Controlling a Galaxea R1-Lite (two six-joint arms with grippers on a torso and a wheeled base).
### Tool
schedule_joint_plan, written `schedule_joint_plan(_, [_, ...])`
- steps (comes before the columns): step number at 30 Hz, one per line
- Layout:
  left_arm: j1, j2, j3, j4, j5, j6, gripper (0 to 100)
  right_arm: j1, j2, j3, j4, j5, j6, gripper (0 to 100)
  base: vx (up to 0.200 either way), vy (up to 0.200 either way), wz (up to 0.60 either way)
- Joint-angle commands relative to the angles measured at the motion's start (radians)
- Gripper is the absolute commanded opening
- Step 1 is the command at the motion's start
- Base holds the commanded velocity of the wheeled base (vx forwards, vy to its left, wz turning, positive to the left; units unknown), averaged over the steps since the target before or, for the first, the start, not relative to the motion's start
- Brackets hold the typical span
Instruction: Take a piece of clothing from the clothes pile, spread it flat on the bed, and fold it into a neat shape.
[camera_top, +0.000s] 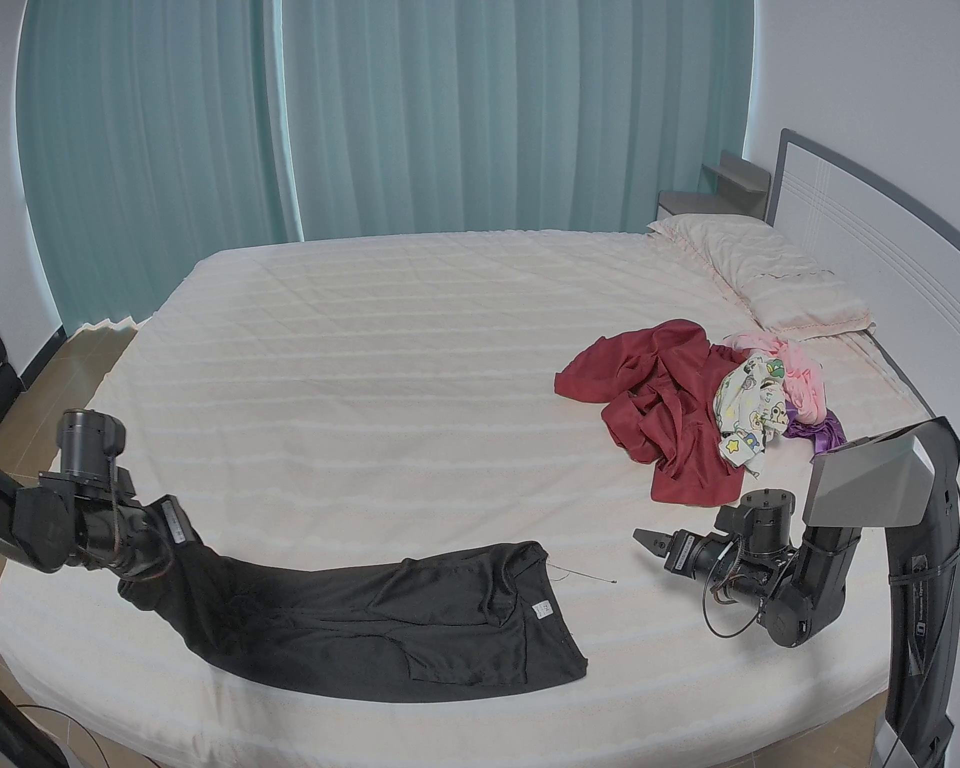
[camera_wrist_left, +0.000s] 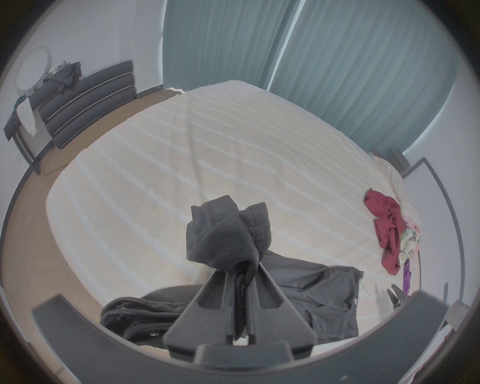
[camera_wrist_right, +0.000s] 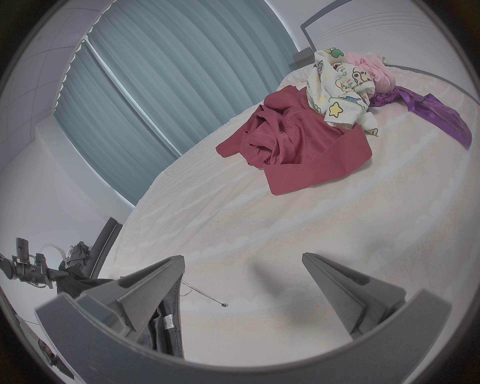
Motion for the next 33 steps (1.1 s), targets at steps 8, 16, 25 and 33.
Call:
schedule_joint_plan(8, [-0.507, 0.085, -0.159, 0.106, 0.239, -0.294, 0, 0.000, -0.008, 0.003, 0.000, 0.000, 0.000, 100, 0.000, 0.000, 0.00])
schedule_joint_plan(16, [-0.645, 0.206, -0.340, 0.203, 0.239, -0.400, 0, 0.000, -0.008, 0.002, -0.005, 0.000, 0.000, 100, 0.000, 0.000, 0.00])
schedule_joint_plan(25, [-0.743, 0.341, -0.443, 0.195, 0.257, -0.440, 0, 0.000, -0.008, 0.003, -0.005, 0.000, 0.000, 100, 0.000, 0.000, 0.00])
schedule_joint_plan(33, [-0.815, 0.401, -0.529, 0.189, 0.300, -0.448, 0, 0.000, -0.006, 0.002, -0.005, -0.001, -0.001, 100, 0.000, 0.000, 0.00])
